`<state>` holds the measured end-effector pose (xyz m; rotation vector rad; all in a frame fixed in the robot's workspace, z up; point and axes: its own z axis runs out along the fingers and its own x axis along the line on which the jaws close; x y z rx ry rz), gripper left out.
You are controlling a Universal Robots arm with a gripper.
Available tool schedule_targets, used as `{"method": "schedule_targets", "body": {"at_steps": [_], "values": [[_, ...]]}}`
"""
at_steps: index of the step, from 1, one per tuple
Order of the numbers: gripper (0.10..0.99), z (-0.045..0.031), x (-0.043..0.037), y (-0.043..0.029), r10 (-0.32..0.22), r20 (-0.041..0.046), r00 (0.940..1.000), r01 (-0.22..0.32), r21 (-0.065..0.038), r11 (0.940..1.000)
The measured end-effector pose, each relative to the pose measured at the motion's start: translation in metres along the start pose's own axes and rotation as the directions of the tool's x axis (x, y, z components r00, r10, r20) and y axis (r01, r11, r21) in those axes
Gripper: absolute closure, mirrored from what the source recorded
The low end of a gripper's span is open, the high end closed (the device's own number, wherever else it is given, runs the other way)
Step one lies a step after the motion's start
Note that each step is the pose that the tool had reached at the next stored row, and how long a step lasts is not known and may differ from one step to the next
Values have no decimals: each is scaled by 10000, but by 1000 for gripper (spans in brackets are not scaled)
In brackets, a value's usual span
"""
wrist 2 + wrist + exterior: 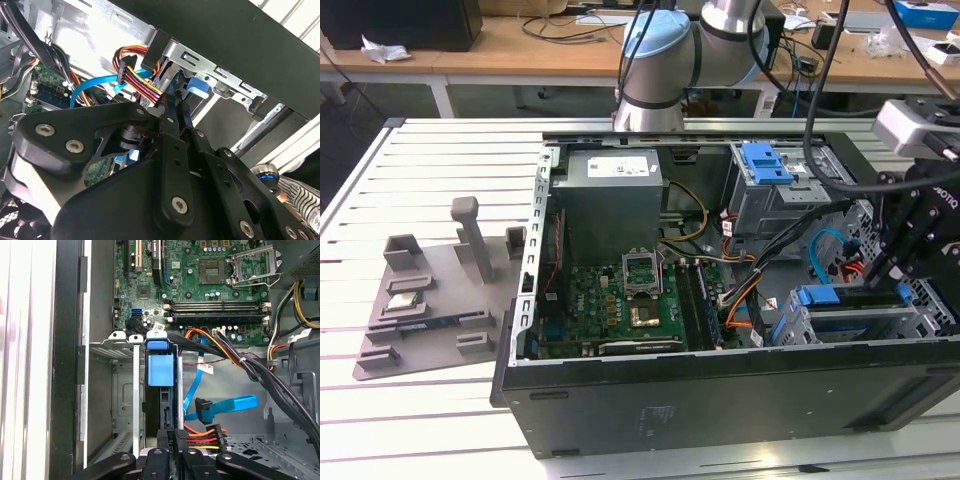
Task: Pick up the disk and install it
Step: 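Insert the first disk wire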
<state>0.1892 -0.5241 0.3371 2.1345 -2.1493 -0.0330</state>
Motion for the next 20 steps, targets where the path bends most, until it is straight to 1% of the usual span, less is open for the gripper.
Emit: {"method": "schedule_targets", "body": {"at_steps": [3,7,8,9,10,11,12,14,16,17,18,19,20], "values": [[918,27,7,-2,2,-8,10000,-2,0,10000],[918,32,6,-2,1,0,10000,-1,0,10000],[906,40,6,-3,0,17,10000,0,-3,10000],[843,33,5,-2,2,-1,10000,-2,0,10000],[843,20,6,-1,2,-2,10000,-2,0,10000],[843,-26,5,3,1,-3,10000,-1,0,10000],[859,-89,-8,10,1,-5,10000,-1,1,10000],[980,-181,-11,18,1,-6,10000,-1,1,10000],[980,-257,-9,25,1,-7,10000,-1,3,10000],[980,-309,-7,30,1,-6,10000,-1,5,10000],[980,-382,-4,37,1,-7,10000,-1,6,10000],[980,-411,-2,40,-1,-7,10000,1,6,10000],[980,-421,-1,41,-1,-6,10000,1,6,10000]]}}
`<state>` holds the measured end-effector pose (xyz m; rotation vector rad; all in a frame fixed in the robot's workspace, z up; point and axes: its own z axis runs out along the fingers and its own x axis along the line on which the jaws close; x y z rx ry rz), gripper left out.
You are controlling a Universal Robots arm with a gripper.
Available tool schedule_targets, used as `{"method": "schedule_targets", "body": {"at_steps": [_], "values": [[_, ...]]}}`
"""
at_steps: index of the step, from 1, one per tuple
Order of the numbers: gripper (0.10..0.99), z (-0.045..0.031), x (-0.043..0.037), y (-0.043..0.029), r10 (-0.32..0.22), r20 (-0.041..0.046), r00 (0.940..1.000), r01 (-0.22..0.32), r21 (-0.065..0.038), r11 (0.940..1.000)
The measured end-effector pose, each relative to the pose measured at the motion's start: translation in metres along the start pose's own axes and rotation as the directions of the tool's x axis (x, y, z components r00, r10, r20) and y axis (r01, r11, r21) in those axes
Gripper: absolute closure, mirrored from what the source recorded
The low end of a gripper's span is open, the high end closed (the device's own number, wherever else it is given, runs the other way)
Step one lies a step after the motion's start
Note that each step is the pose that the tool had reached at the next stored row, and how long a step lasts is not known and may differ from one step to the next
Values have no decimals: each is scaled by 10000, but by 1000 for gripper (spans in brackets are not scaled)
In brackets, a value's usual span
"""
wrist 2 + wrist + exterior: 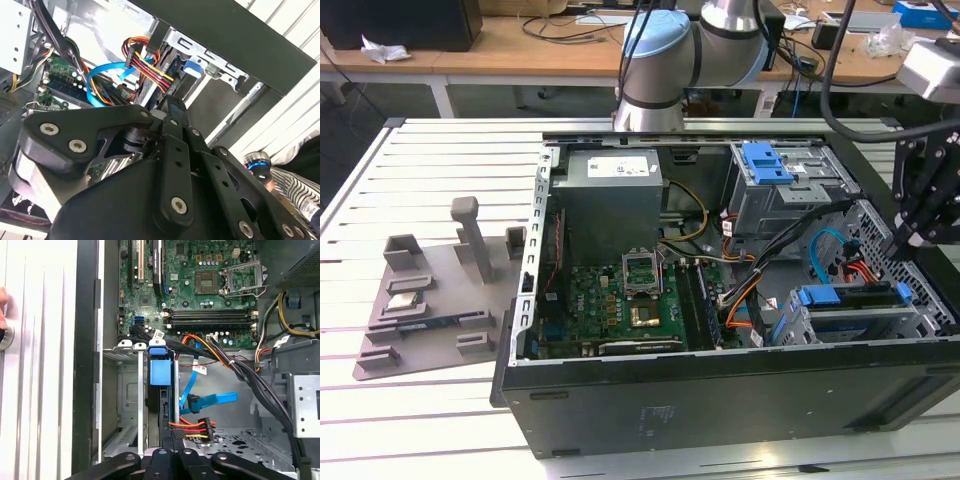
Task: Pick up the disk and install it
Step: 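Insert the first disk wire, then insert the second disk wire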
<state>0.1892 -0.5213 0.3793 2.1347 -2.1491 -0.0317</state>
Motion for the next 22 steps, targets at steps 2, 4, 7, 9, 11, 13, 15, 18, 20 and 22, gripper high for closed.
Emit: {"method": "schedule_targets", "body": {"at_steps": [2,4,7,9,11,13,15,18,20,22], "values": [[980,-2,0,0,0,2,10000,0,0,10000],[980,-4,0,0,0,0,10000,0,0,10000],[980,-5,0,1,0,0,10000,0,0,10000],[973,-5,0,1,0,0,10000,0,0,10000],[792,-5,0,1,0,0,10000,0,0,10000],[725,-6,0,1,0,0,10000,0,0,10000],[725,-9,-7,3,-1,-5,10000,1,1,10000],[725,-6,-75,54,-2,16,10000,2,0,10000],[725,-1,-89,111,-4,34,10000,4,0,10000],[725,5,-104,176,-4,47,10000,4,-1,10000]]}}
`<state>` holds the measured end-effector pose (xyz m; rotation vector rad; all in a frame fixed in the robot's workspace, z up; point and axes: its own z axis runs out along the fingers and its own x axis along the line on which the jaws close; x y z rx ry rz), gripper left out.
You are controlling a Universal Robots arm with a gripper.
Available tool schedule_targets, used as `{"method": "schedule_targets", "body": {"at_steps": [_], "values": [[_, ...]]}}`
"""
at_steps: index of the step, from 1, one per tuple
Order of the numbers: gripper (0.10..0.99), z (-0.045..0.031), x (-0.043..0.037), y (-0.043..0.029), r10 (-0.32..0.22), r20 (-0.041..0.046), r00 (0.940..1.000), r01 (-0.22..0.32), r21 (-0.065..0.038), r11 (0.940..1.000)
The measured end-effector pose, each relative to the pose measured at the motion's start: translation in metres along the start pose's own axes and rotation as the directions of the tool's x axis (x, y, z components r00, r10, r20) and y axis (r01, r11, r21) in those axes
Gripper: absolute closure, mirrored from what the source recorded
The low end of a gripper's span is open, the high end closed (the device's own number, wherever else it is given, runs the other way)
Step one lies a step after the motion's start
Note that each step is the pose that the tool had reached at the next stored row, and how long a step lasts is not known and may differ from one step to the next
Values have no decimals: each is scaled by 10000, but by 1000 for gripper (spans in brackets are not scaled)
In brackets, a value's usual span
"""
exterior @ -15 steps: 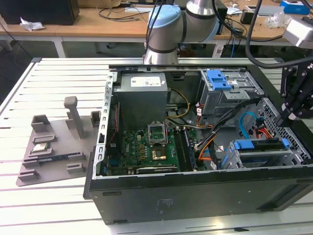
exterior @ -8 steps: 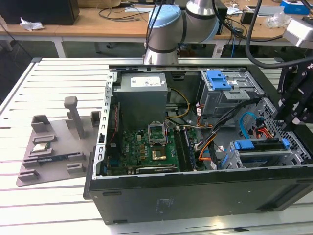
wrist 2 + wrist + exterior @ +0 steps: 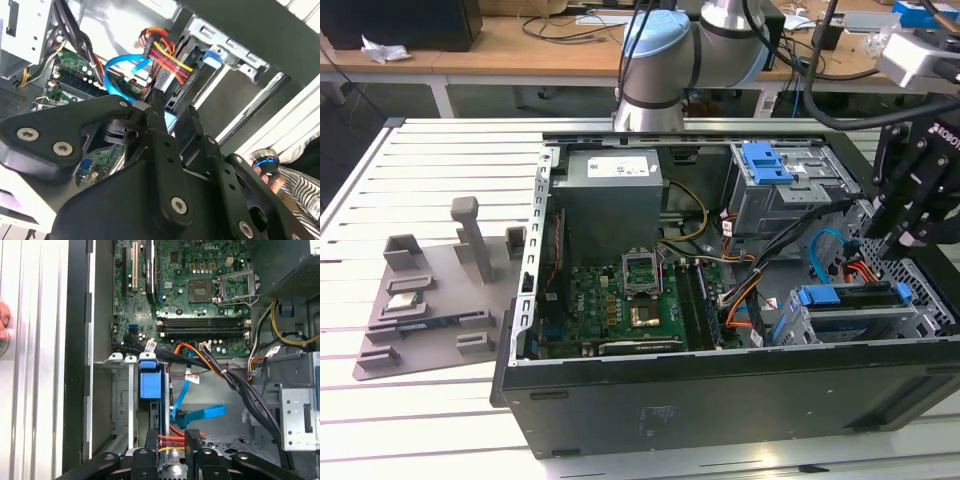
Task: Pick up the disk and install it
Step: 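Insert the second disk wire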
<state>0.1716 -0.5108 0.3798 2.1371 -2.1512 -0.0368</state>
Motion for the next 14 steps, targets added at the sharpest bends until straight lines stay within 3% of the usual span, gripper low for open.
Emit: {"method": "schedule_targets", "body": {"at_steps": [2,4,7,10,11,12,13,14], "values": [[725,19,-42,115,-14,9,10000,14,1,10000],[725,65,-86,178,-102,-1,9999,102,6,9999],[725,123,-115,174,-113,2,9999,113,7,9999],[725,127,-115,173,-114,0,9999,114,7,9999],[804,127,-115,173,-114,-1,9999,114,7,9999],[804,127,-115,173,-114,-1,9999,114,7,9999],[925,128,-115,173,-114,0,9999,114,7,9999],[925,128,-115,173,-114,-1,9999,114,7,9999]]}}
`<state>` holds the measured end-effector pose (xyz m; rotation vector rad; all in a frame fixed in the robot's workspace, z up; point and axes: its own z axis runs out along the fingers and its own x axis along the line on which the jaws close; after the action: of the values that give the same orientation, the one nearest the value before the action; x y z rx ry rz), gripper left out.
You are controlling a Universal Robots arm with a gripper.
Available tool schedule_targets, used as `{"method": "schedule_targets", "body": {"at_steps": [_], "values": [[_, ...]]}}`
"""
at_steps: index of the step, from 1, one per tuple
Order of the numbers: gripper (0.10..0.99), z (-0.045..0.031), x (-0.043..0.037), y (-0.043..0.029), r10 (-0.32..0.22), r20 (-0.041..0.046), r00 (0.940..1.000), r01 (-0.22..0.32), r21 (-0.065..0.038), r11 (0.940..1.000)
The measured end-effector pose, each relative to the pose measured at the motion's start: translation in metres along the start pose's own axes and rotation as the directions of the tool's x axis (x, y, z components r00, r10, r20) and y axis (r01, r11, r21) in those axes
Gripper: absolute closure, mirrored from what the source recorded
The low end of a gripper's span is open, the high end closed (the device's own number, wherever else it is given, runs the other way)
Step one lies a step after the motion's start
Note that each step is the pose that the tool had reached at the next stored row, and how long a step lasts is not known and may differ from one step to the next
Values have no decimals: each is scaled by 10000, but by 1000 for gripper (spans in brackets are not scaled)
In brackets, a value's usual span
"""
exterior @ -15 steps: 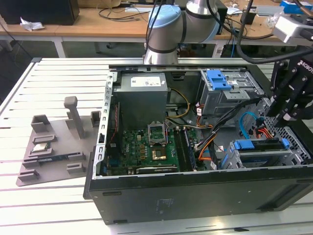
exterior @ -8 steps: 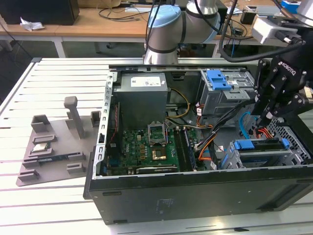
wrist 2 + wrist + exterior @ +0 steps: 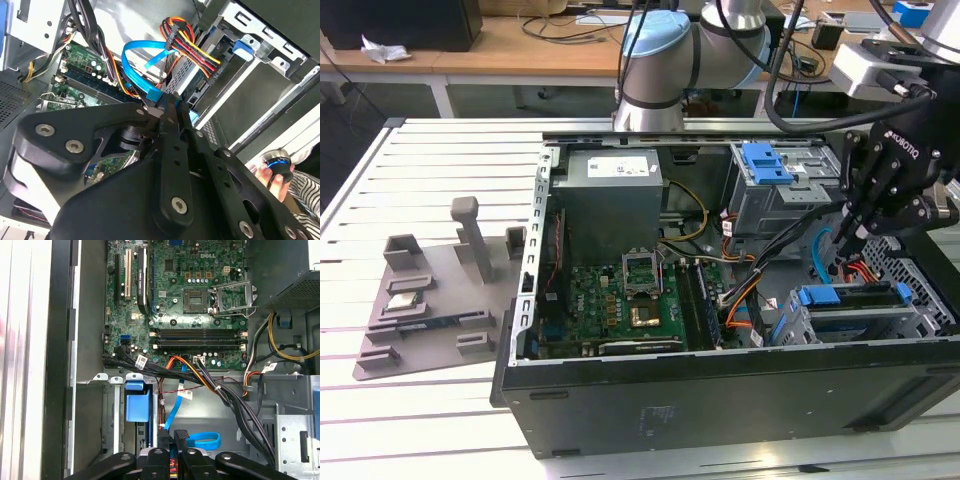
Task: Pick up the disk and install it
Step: 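Insert the second disk wire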
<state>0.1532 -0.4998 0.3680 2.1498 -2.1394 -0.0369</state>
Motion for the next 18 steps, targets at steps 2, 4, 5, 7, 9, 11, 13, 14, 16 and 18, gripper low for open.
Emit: {"method": "schedule_targets", "body": {"at_steps": [2,4,5,7,9,11,13,14,16,18], "values": [[925,2,4,0,0,2,10000,0,0,10000],[925,6,68,-1,0,-11,10000,0,0,10000],[925,10,98,0,2,-22,10000,-2,0,10000],[925,37,177,-5,6,-66,10000,-6,0,10000],[925,85,200,-46,10,-101,9999,-10,0,10000],[925,127,201,-79,8,-128,9999,-8,-1,10000],[925,174,203,-102,4,-144,9999,-4,-1,10000],[925,193,203,-111,2,-152,9999,-2,0,10000],[925,213,209,-124,-7,-176,9998,7,1,10000],[925,226,209,-149,-34,-178,9998,34,2,10000]]}}
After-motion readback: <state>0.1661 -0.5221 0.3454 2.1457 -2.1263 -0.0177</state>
